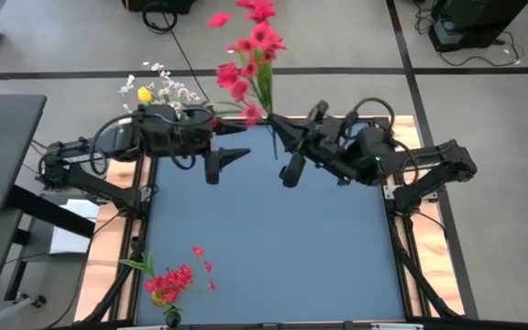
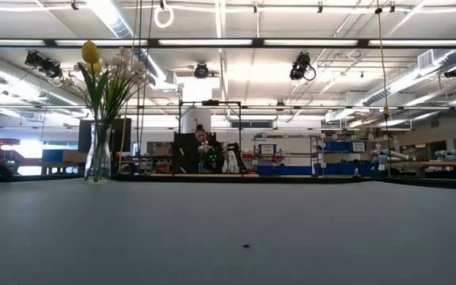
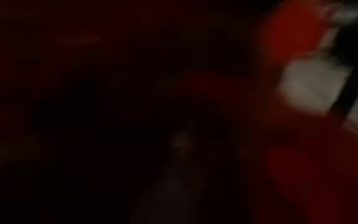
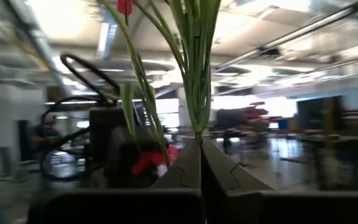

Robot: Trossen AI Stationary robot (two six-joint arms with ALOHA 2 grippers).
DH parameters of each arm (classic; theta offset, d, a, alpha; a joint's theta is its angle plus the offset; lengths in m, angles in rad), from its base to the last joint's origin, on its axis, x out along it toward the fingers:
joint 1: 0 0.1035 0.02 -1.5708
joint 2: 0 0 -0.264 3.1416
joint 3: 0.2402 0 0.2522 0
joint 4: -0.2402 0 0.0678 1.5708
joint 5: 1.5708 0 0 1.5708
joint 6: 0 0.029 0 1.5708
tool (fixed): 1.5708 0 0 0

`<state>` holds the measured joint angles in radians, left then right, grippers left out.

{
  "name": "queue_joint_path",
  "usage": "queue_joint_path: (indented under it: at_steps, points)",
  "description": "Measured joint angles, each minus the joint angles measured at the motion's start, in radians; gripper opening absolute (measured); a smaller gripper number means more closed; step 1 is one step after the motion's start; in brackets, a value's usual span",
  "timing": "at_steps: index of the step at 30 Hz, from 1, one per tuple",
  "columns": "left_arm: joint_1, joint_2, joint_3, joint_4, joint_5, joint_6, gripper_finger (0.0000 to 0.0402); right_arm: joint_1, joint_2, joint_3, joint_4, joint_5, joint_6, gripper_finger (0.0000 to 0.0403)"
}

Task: Sort flowers into vase by color
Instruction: Put the red flowers into the yellow vase

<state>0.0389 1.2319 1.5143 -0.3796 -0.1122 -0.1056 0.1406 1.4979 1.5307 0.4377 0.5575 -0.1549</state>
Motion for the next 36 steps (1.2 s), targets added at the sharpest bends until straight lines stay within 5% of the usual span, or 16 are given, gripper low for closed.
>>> queue_joint_path:
  at_steps: [5, 11, 16, 23, 28, 36]
  points:
    - [-0.001, 0.056, 0.000, 0.213, 0.096, 0.048, 0.0293, -0.073, 0.002, 0.000, -0.027, -0.207, 0.106, 0.0000]
    - [0.024, 0.111, 0.000, 0.258, 0.124, 0.043, 0.0258, -0.113, 0.002, 0.000, -0.034, -0.339, 0.141, 0.0000]
    - [0.045, 0.131, 0.000, 0.258, 0.124, 0.017, 0.0180, -0.124, 0.002, 0.000, -0.046, -0.377, 0.158, 0.0000]
    - [0.045, 0.105, 0.000, 0.241, 0.127, 0.043, 0.0019, -0.124, 0.002, 0.000, -0.041, -0.369, 0.160, 0.0003]
    - [0.048, 0.077, 0.000, 0.194, 0.085, 0.030, 0.0010, -0.123, -0.007, 0.000, -0.123, -0.275, 0.162, 0.0057]
    - [0.048, 0.044, 0.000, -0.002, -0.170, -0.062, 0.0010, -0.139, -0.050, -0.001, -0.356, -0.181, 0.162, 0.0187]
